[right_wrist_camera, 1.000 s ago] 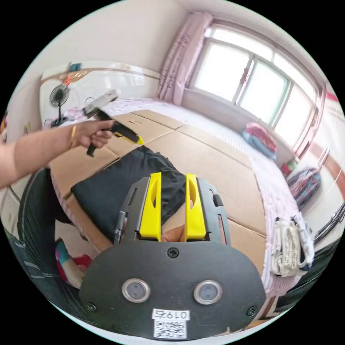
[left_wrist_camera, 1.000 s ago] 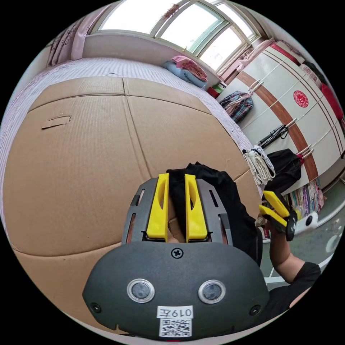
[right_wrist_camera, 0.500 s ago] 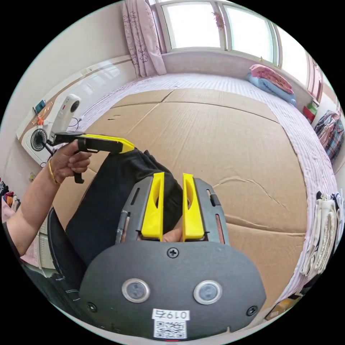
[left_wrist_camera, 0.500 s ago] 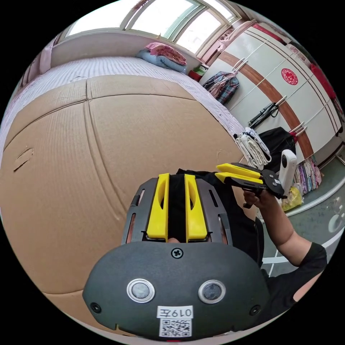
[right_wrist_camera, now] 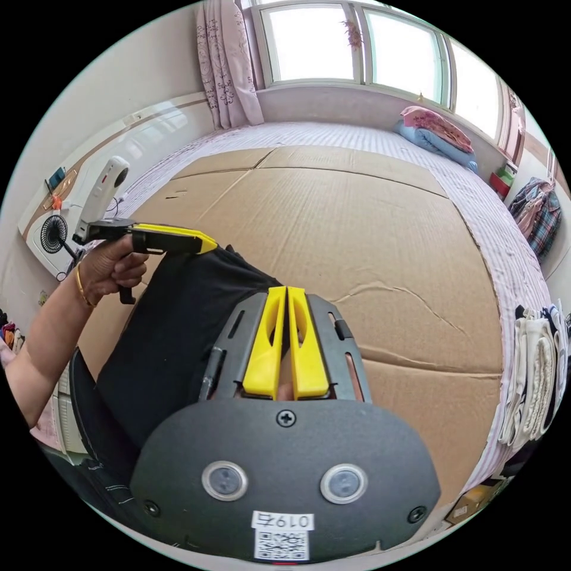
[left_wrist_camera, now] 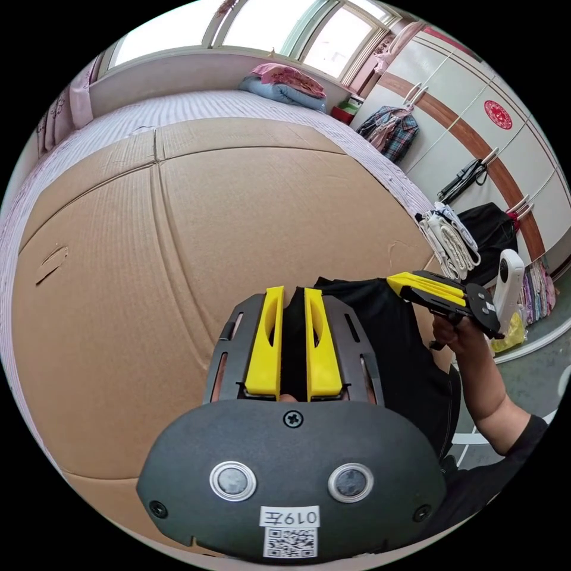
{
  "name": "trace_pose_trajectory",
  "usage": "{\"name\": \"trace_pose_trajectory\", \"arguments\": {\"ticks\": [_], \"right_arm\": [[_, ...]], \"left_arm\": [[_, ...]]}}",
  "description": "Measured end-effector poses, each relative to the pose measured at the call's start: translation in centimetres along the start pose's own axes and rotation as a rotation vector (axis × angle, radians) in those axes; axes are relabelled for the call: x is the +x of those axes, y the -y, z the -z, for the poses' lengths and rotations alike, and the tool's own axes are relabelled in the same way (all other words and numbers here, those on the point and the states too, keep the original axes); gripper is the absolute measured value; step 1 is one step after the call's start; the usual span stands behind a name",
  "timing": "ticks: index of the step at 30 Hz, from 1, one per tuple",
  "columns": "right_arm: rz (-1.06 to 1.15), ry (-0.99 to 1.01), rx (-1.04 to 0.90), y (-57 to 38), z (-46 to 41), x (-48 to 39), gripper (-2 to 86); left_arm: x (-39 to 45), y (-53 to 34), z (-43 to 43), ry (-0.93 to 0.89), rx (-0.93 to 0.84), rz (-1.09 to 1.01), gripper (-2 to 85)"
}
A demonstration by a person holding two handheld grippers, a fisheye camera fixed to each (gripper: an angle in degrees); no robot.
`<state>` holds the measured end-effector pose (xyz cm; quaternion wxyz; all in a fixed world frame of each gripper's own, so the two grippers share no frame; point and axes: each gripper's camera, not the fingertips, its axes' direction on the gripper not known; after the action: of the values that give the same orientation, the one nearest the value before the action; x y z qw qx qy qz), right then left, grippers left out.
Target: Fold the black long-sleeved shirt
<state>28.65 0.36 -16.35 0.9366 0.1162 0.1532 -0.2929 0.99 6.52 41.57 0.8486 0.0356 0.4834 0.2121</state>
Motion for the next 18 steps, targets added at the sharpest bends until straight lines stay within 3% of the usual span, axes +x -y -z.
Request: {"name": "trace_pose_trajectory", "arguments": {"ticks": [7, 11, 16, 18], "right_arm": [[-0.006, -0.015, -0.056, 2.1, -0.4, -1.6, -0.9], [-0.006, -0.008, -0.057, 2.7, -0.1, -2.4, -0.9], [-0.013, 0.002, -0.061, 3.2, 0.1, -3.2, -0.9], [-0.013, 0.004, -0.064, 3.4, 0.1, -3.6, -0.9]], "left_arm": [[1.4, 0.0, 0.7, -0.018, 0.062, -0.002, 2.7], [3.2, 0.9, 1.6, -0.065, 0.073, -0.104, 4.6], [4.8, 2.4, 1.3, 0.036, 0.051, -0.211, 6.1], [5.3, 2.8, 1.2, -0.077, 0.039, -0.301, 5.6]]}}
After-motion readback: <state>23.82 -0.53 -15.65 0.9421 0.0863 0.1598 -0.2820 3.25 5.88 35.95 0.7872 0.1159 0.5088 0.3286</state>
